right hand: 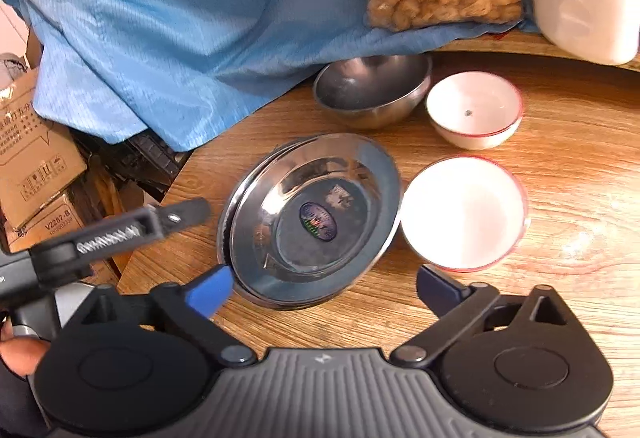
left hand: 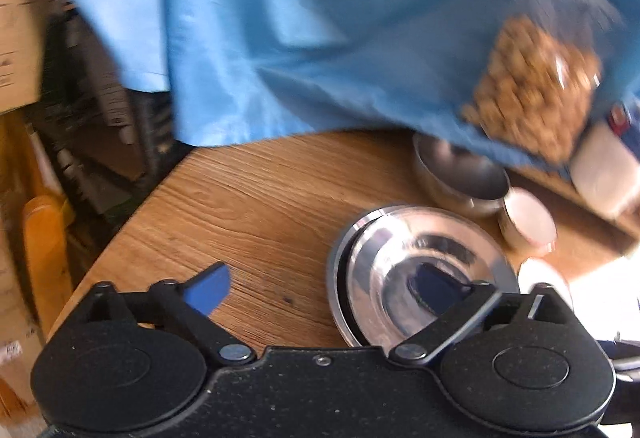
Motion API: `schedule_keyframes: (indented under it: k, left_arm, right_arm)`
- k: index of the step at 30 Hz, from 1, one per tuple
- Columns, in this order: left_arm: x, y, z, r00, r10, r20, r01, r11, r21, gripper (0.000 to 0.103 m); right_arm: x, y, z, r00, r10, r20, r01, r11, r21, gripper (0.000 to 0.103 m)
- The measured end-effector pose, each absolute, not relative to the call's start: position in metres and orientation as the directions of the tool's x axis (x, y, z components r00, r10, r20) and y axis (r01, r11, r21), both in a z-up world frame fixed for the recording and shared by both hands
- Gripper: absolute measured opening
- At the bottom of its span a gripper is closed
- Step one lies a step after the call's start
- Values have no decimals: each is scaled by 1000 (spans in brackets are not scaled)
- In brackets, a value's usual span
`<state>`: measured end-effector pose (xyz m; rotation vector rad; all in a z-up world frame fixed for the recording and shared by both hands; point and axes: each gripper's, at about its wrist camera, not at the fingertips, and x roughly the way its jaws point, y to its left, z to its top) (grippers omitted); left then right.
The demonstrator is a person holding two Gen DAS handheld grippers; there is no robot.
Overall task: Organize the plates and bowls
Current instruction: 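Move both grippers toward the steel bowl by the biscuit bag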
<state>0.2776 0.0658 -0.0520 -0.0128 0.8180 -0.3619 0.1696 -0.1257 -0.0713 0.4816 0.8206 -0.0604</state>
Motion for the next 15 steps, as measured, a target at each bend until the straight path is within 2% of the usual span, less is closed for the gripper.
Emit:
schedule_keyframes:
  k: [6, 15]
  left_arm:
    - [270, 52, -48, 599, -303, -741, 264, 949, -174, 102]
    - [249, 1, -47, 579, -283, -765, 231, 956, -179, 102]
  right_arm:
    - [149, -149, -69, 701, 146, -698, 195, 902, 385, 103]
    - [116, -180, -58, 761, 135, -635, 59, 960, 275, 103]
